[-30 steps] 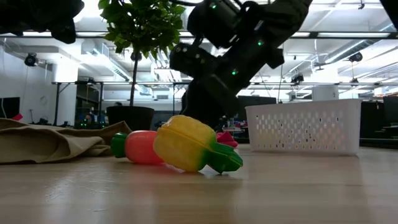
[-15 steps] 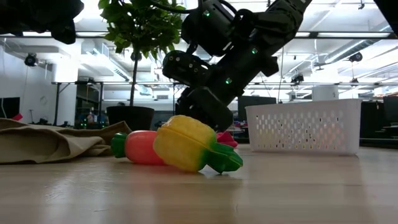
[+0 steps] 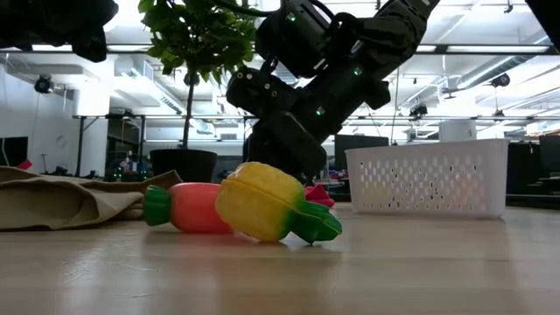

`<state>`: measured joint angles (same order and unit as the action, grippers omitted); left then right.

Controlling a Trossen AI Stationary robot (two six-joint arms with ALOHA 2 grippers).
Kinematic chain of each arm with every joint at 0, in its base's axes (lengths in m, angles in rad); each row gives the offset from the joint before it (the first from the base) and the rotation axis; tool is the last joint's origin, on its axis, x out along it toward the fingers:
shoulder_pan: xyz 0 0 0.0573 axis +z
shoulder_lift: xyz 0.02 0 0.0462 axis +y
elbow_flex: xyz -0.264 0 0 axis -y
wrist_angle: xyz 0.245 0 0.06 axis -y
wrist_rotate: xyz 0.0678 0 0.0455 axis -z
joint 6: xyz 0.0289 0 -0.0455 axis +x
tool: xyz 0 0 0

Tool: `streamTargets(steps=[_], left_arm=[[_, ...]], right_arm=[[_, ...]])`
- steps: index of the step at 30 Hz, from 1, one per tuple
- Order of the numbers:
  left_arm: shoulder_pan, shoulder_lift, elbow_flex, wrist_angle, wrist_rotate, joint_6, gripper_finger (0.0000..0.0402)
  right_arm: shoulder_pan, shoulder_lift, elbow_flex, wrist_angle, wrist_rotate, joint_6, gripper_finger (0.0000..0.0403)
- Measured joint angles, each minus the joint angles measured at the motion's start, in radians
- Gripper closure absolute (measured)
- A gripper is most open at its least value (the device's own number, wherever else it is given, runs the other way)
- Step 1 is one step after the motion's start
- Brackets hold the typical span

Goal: Pick and placing Produce into tupperware
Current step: Put the pink apricot into the white bin

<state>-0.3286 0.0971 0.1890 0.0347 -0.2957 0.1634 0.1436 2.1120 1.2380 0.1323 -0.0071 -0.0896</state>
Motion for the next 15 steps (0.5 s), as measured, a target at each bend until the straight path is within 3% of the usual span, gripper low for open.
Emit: streamTargets(steps=[15], left_arm=[[0.000,0.000,0.000,0.000,0.000,0.000,0.0387]], right_arm=[[0.000,0.000,-0.006,-0.001,-0.045,0.038,0.0076]])
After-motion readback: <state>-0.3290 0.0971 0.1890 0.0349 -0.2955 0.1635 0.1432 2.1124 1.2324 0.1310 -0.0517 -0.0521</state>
